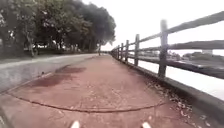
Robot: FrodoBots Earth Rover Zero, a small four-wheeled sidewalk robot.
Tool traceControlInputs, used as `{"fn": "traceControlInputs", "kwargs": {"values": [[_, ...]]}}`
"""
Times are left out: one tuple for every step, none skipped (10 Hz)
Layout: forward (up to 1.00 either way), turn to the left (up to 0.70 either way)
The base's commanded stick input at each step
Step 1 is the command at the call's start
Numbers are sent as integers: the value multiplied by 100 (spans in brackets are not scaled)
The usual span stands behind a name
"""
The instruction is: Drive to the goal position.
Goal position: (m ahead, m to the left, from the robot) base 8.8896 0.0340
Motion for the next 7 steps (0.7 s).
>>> {"fn": "traceControlInputs", "kwargs": {"values": [[50, 0], [50, 0], [50, 0], [50, 0], [50, 0], [50, 0], [50, 0]]}}
